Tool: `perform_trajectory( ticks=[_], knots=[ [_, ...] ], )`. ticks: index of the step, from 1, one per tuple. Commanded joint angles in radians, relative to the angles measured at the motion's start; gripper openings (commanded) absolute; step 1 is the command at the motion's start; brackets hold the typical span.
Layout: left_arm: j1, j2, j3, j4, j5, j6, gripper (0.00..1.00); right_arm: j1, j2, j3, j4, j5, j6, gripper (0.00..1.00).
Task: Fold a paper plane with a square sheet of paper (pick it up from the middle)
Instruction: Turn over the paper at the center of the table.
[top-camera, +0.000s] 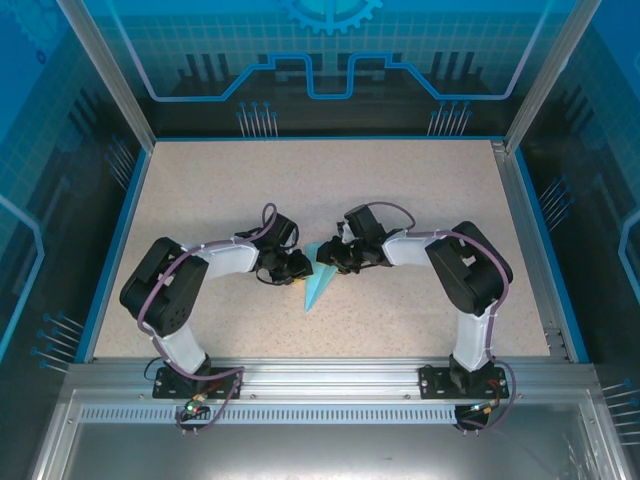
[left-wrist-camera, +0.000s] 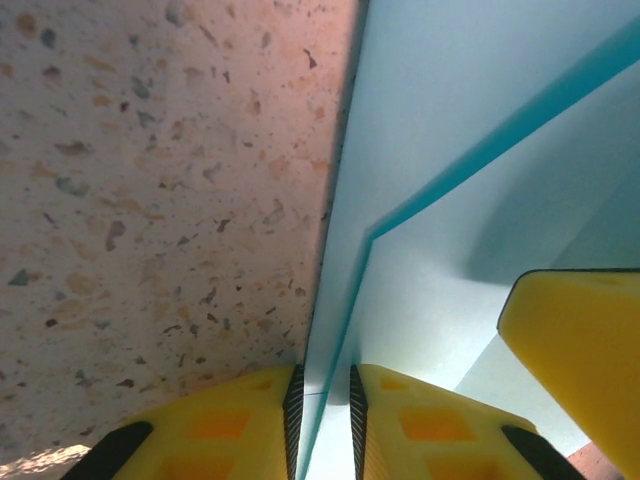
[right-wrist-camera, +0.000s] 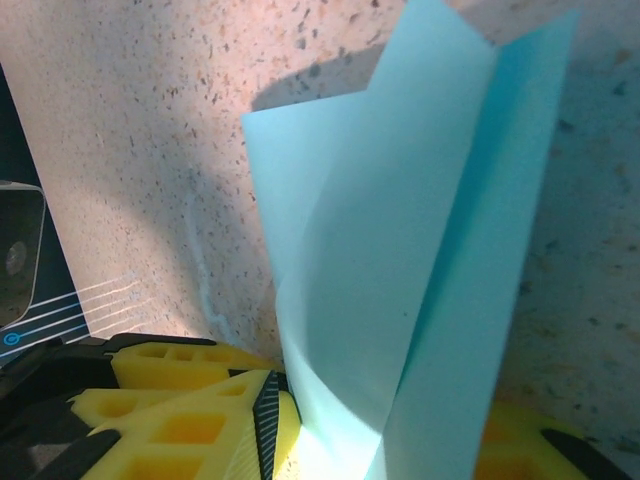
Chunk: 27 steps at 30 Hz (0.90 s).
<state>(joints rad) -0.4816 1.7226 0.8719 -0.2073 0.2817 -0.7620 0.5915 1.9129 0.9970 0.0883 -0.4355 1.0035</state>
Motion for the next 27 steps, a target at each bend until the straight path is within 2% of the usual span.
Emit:
perform_trajectory(
  ticks=[1,11,15,17,21,24,27],
  knots=[
    [0.009,-0.027,-0.022,-0.003,-0.019,-0.022,0.24,0.018,0.021,0.030,0.014,-0.018,-0.023,0.34],
    [0.008,-0.090,-0.037,-0.006,-0.036,-0.024,0.24,0.018,0.027,0.047,-0.004,-0.016,-0.068,0.13],
    [0.008,-0.167,-0.061,-0.021,-0.085,-0.033,0.26,0.013,-0.022,0.091,-0.121,0.004,-0.171,0.05],
    [0.009,-0.208,-0.068,-0.040,-0.124,-0.036,0.26,0.007,-0.057,0.120,-0.222,0.036,-0.233,0.04],
    [0.008,-0.298,-0.077,-0.099,-0.220,-0.036,0.28,-0.005,-0.124,0.238,-0.525,0.200,-0.415,0.04],
    [0.009,-0.360,-0.090,-0.128,-0.290,-0.041,0.30,-0.004,-0.167,0.335,-0.732,0.378,-0.543,0.05],
    [0.009,-0.424,-0.111,-0.135,-0.343,-0.052,0.33,-0.005,-0.174,0.450,-0.923,0.617,-0.600,0.06]
  ],
)
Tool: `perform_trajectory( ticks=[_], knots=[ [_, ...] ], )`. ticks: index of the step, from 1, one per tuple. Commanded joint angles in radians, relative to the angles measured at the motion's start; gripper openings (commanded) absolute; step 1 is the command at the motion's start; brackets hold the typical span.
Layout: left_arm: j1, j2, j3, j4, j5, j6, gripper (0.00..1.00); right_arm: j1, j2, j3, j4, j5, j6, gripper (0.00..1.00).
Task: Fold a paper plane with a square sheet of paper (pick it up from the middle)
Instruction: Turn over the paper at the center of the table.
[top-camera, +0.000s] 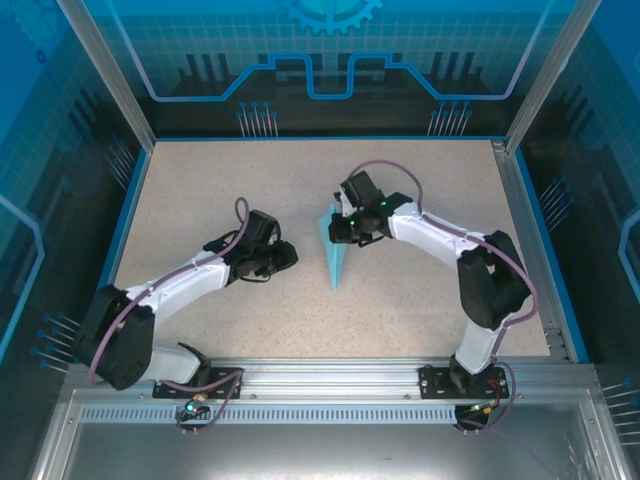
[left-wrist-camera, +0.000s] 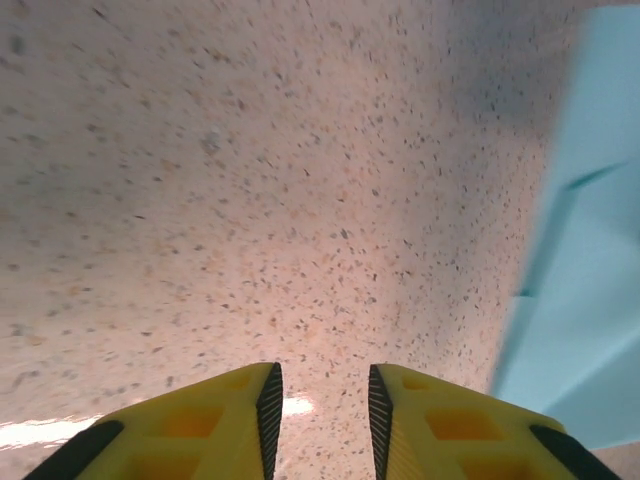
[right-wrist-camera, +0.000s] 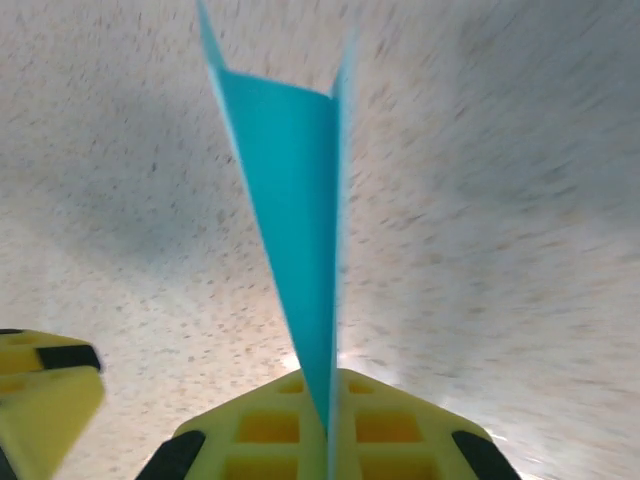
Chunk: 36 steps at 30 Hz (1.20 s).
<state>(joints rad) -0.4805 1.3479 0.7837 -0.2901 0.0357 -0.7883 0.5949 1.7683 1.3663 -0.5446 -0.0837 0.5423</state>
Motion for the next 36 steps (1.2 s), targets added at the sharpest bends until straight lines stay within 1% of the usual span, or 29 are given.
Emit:
perform_trajectory(
  ticks=[1,2,4,7,9,12,14,17,18,20,22,23,25,26,29,31,33,34,36],
  knots=[
    [0.008,-0.066,-0.032,-0.054,-0.118,-0.031,0.33,-0.006,-0.020,0.120,-0.350,0.347,-0.152,0.07],
    [0.007,-0.079,-0.039,-0.058,-0.137,-0.035,0.34,0.000,-0.008,0.151,-0.404,0.435,-0.162,0.07],
    [0.008,-0.109,-0.050,-0.074,-0.178,-0.051,0.35,0.032,0.038,0.229,-0.522,0.654,-0.160,0.07],
    [0.008,-0.155,-0.075,-0.088,-0.234,-0.090,0.36,0.080,0.124,0.304,-0.626,0.835,-0.141,0.08],
    [0.008,-0.188,-0.095,-0.092,-0.267,-0.112,0.39,0.110,0.185,0.343,-0.663,0.877,-0.126,0.09],
    [0.010,-0.226,-0.107,-0.127,-0.324,-0.147,0.43,0.163,0.298,0.421,-0.707,0.878,-0.094,0.11],
    [0.013,-0.242,-0.112,-0.142,-0.343,-0.153,0.44,0.199,0.381,0.485,-0.735,0.865,-0.066,0.13],
    [0.016,-0.257,-0.116,-0.153,-0.341,-0.160,0.45,0.245,0.509,0.593,-0.769,0.799,-0.033,0.17],
    [0.016,-0.260,-0.116,-0.157,-0.340,-0.159,0.45,0.258,0.542,0.632,-0.777,0.759,-0.025,0.19],
    [0.016,-0.267,-0.119,-0.166,-0.341,-0.162,0.45,0.278,0.585,0.681,-0.750,0.668,-0.021,0.24],
    [0.018,-0.274,-0.122,-0.177,-0.346,-0.167,0.45,0.286,0.582,0.703,-0.704,0.536,-0.017,0.31],
    [0.017,-0.278,-0.125,-0.175,-0.346,-0.165,0.45,0.285,0.565,0.697,-0.674,0.478,-0.023,0.35],
    [0.019,-0.289,-0.134,-0.171,-0.344,-0.169,0.46,0.279,0.480,0.632,-0.564,0.371,-0.040,0.52],
    [0.019,-0.290,-0.138,-0.164,-0.340,-0.169,0.46,0.272,0.438,0.596,-0.522,0.327,-0.038,0.57],
    [0.019,-0.285,-0.144,-0.141,-0.320,-0.165,0.47,0.226,0.261,0.402,-0.317,0.110,-0.039,0.70],
    [0.019,-0.273,-0.136,-0.137,-0.313,-0.160,0.48,0.184,0.144,0.282,-0.215,0.030,-0.020,0.73],
    [0.019,-0.256,-0.128,-0.124,-0.295,-0.144,0.48,0.126,0.039,0.141,-0.111,-0.010,0.005,0.71],
    [0.020,-0.244,-0.122,-0.117,-0.281,-0.140,0.49,0.086,-0.005,0.063,-0.049,-0.059,0.021,0.66],
    [0.019,-0.220,-0.114,-0.098,-0.253,-0.132,0.49,-0.012,-0.051,-0.078,0.092,-0.228,0.063,0.55]
  ],
)
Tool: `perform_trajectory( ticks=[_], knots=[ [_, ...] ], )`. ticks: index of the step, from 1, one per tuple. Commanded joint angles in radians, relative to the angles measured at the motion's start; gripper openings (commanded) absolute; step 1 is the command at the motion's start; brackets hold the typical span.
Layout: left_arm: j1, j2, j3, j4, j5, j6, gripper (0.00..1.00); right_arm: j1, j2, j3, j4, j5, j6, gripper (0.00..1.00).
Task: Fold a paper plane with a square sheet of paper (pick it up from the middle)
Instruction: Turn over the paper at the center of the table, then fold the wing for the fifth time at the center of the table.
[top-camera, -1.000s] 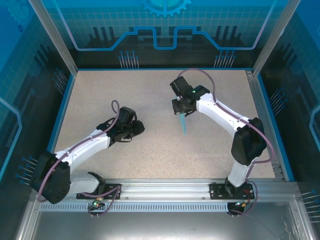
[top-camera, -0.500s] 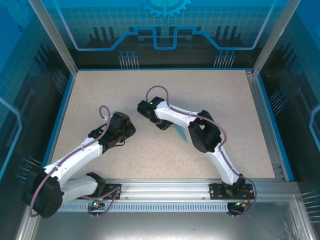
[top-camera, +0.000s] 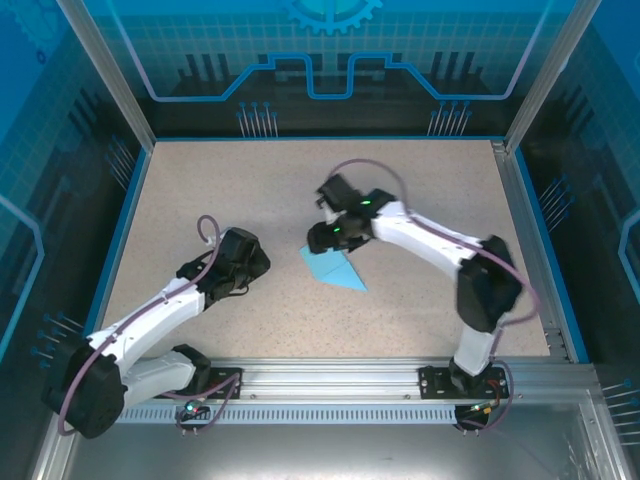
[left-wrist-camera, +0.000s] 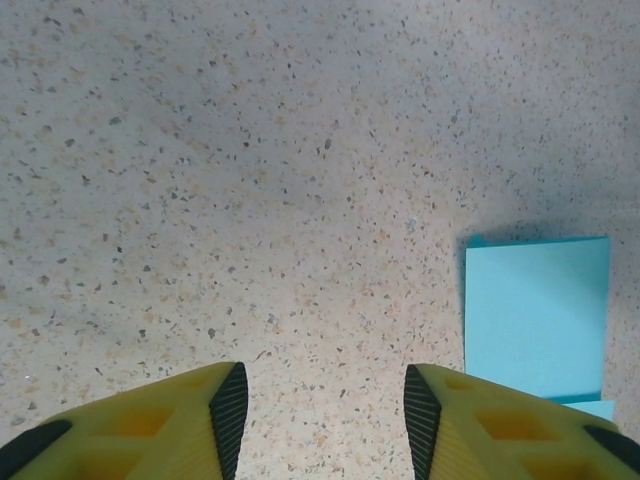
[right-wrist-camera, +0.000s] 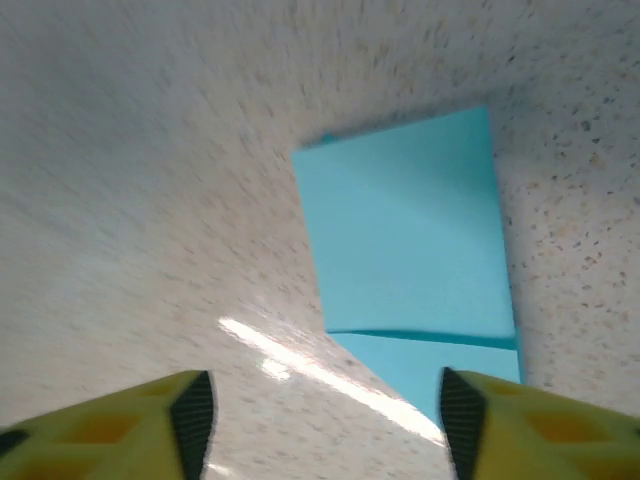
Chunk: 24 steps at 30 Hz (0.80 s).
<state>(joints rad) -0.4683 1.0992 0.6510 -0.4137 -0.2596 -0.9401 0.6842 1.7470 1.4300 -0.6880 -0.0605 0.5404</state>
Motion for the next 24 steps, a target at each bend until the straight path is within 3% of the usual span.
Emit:
perform_trajectory(
  ticks=[1,3,6,17,24],
  knots=[
    [0.008,0.043,0.022,0.037,0.063,0.027,0.49,-0.148,-0.034,-0.201,0.312,-0.369,0.083,0.46],
    [0.008,0.071,0.037,0.049,0.096,0.039,0.49,-0.193,-0.031,-0.269,0.387,-0.465,0.090,0.32],
    [0.008,0.112,0.058,0.066,0.146,0.064,0.49,-0.203,0.012,-0.272,0.366,-0.516,0.037,0.24],
    [0.007,0.234,0.096,0.127,0.314,0.088,0.50,-0.219,0.213,-0.250,0.412,-0.465,0.074,0.21],
    [0.007,0.280,0.119,0.136,0.342,0.086,0.50,-0.227,0.233,-0.391,0.644,-0.481,0.289,0.22]
  ],
)
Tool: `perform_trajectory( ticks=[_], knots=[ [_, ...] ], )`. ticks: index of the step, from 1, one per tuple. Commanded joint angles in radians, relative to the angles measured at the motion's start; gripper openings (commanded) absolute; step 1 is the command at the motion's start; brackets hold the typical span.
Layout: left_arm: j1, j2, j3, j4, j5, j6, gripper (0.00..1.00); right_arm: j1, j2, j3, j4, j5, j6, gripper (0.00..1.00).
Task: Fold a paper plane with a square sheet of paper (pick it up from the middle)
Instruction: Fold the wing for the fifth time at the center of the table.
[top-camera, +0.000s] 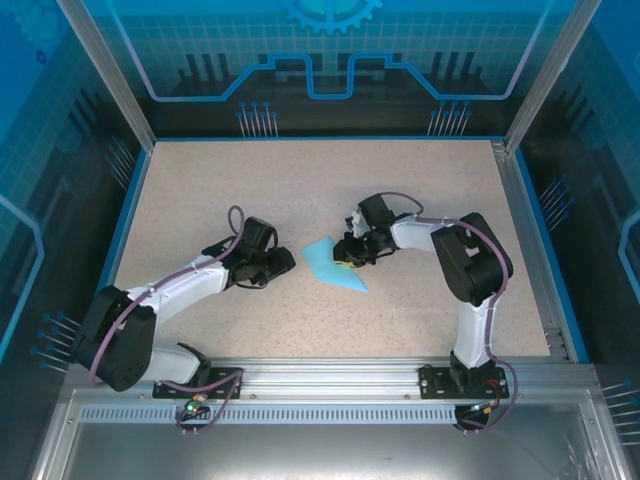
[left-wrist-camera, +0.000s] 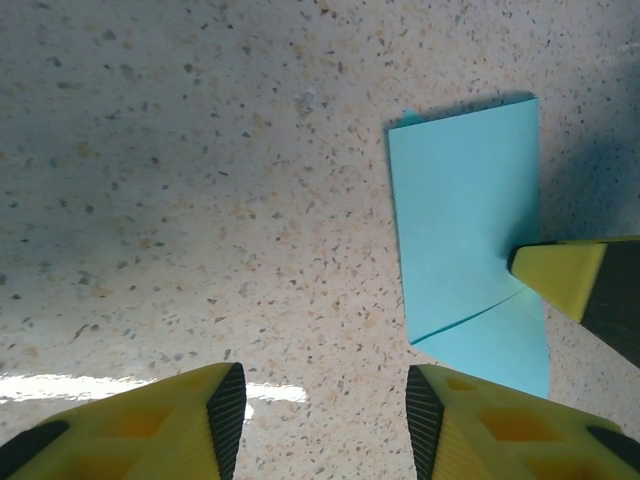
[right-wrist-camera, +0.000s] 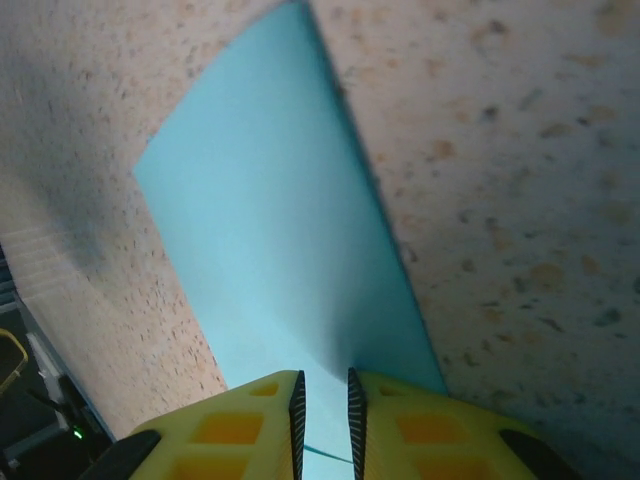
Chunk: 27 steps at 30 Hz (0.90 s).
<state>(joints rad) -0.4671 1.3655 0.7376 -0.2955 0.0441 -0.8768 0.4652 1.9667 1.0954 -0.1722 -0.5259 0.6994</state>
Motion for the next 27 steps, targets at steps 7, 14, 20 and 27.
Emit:
perform_trajectory(
  ticks=[7,14,20,27],
  knots=[
    [0.006,0.051,0.047,0.039,0.071,0.019,0.50,0.050,-0.074,-0.276,0.390,0.123,0.532,0.22],
    [0.006,0.106,0.072,0.083,0.140,0.007,0.51,0.067,-0.121,-0.279,0.400,0.100,0.582,0.23],
    [0.006,0.152,0.095,0.106,0.183,-0.003,0.51,0.040,-0.240,-0.184,0.199,0.069,0.299,0.28],
    [0.007,0.188,0.117,0.107,0.205,0.004,0.50,0.035,-0.250,-0.157,0.107,0.008,0.162,0.24]
  ],
)
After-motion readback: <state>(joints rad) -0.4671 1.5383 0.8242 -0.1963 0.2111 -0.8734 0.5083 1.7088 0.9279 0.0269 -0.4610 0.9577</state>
